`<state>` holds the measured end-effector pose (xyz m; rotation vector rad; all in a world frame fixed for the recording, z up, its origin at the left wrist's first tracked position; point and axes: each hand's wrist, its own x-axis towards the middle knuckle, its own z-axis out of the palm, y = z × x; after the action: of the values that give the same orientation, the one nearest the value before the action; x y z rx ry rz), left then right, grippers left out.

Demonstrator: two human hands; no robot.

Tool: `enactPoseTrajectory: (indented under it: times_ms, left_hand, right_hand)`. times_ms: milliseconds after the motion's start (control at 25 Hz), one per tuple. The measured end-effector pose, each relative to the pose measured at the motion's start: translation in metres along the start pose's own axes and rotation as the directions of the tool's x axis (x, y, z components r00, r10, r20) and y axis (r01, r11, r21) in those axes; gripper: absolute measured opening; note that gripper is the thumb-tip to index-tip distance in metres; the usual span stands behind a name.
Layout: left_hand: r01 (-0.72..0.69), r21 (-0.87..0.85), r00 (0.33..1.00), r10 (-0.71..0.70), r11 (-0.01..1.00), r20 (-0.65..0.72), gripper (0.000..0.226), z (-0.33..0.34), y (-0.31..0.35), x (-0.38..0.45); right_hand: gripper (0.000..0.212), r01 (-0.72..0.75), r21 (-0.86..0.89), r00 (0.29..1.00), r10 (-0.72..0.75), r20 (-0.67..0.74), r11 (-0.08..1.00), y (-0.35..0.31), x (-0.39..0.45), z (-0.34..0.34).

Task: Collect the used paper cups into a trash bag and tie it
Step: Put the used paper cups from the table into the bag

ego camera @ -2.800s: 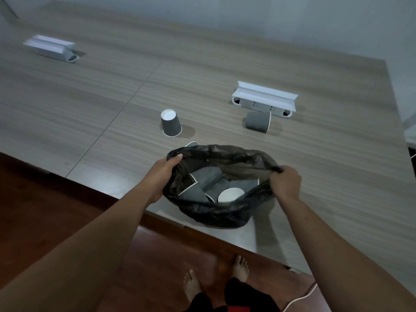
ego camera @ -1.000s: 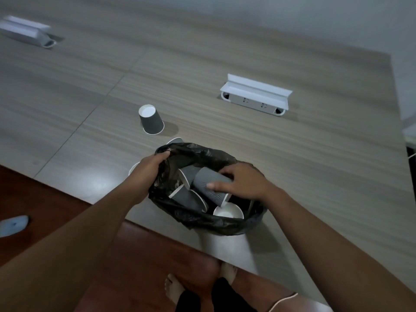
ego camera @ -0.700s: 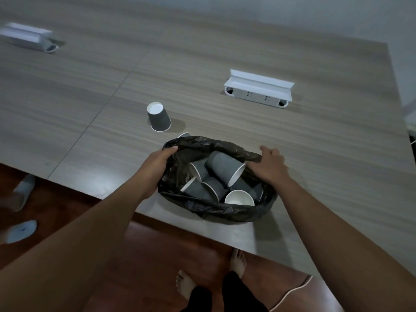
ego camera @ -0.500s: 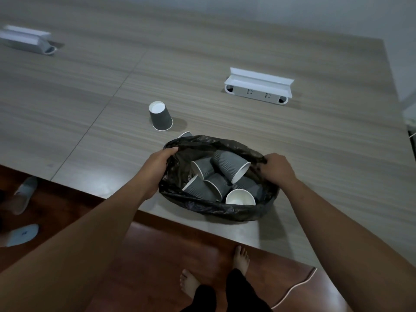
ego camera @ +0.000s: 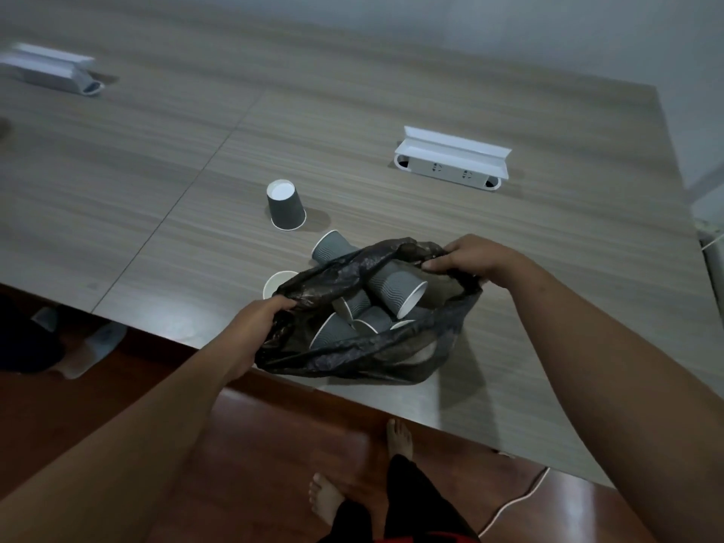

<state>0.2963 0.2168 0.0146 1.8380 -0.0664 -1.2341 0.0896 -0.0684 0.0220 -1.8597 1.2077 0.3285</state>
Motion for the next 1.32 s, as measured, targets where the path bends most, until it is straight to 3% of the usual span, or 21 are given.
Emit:
enactPoseTrajectory:
  times_ms: [80,120,200,240,280,360,480,560,720,800,920,1000,1080,1160,1240,1320]
  left_hand:
    - [0.008,0.003,1.0,-0.008,1.0,-0.009,0.02,-0.005,0.002,-0.004]
    - [0.009,0.002,1.0,-0.009,1.0,-0.019,0.02,-0.008,0.002,-0.005]
    - [0.024,-0.014,0.999,-0.025,1.0,-0.034,0.021,-0.012,0.0,-0.004]
    - [0.031,-0.037,0.998,-0.033,0.999,-0.048,0.02,-0.013,-0.001,-0.004]
    - [0.032,-0.062,0.997,-0.036,0.998,-0.071,0.019,-0.015,-0.002,-0.003]
    - [0.033,-0.049,0.992,-0.039,0.998,-0.116,0.022,-0.014,-0.003,-0.001]
    - [0.032,-0.038,0.986,-0.038,0.999,-0.164,0.02,-0.01,-0.001,-0.004]
    - [0.018,-0.049,0.979,-0.028,0.999,-0.201,0.02,-0.008,0.001,-0.005]
    - [-0.007,-0.092,0.957,-0.02,0.996,-0.291,0.019,-0.008,0.007,-0.004]
    - [-0.001,-0.137,0.953,-0.04,0.991,-0.301,0.02,-0.009,0.007,-0.003]
    - [0.009,-0.171,0.957,-0.058,0.985,-0.283,0.021,-0.006,0.009,-0.003]
    - [0.017,-0.178,0.966,-0.062,0.984,-0.253,0.024,-0.004,0.011,-0.003]
    - [0.004,-0.185,0.97,-0.048,0.983,-0.236,0.026,-0.004,0.013,-0.003]
    - [-0.018,-0.187,0.974,-0.025,0.982,-0.226,0.028,-0.004,0.017,-0.002]
    - [-0.046,-0.171,0.979,0.011,0.984,-0.204,0.028,-0.006,0.019,-0.002]
    - [-0.089,-0.143,0.983,0.063,0.986,-0.174,0.027,-0.007,0.02,-0.003]
  right_hand:
    - [0.059,-0.034,0.024,0.988,0.03,0.153,0.999,-0.016,0.008,-0.003]
    - [0.064,-0.043,0.045,0.992,0.037,0.124,0.998,-0.026,0.021,-0.003]
    - [0.064,-0.019,0.023,0.991,0.022,-0.131,1.0,-0.047,0.053,0.005]
    - [0.061,0.019,-0.074,0.962,-0.038,-0.272,0.997,-0.059,0.067,0.014]
    - [0.059,0.064,-0.187,0.939,-0.122,-0.32,0.98,-0.073,0.079,0.027]
    - [0.062,0.16,-0.316,0.955,-0.228,-0.192,0.935,-0.099,0.097,0.056]
    - [0.084,0.171,-0.371,0.984,-0.174,0.024,0.913,-0.116,0.109,0.098]
    - [0.087,0.161,-0.38,0.987,-0.153,0.054,0.911,-0.114,0.116,0.113]
    - [0.074,0.163,-0.37,0.986,-0.144,0.078,0.915,-0.099,0.124,0.118]
    - [0.07,0.16,-0.298,0.986,-0.165,0.009,0.941,-0.095,0.118,0.11]
    - [0.063,0.283,0.108,0.95,-0.263,-0.167,0.953,-0.097,0.091,0.086]
    - [0.066,0.386,0.331,0.921,-0.378,-0.089,0.861,-0.095,0.058,0.067]
    - [0.069,0.401,0.37,0.884,-0.46,0.084,0.838,-0.082,0.023,0.055]
    - [0.065,0.396,0.251,0.861,-0.452,0.233,0.883,-0.065,-0.002,0.056]
    - [0.06,0.41,0.013,0.855,-0.389,0.341,0.912,-0.057,-0.016,0.064]
    - [0.056,0.47,-0.178,0.841,-0.378,0.387,0.864,-0.054,-0.022,0.072]
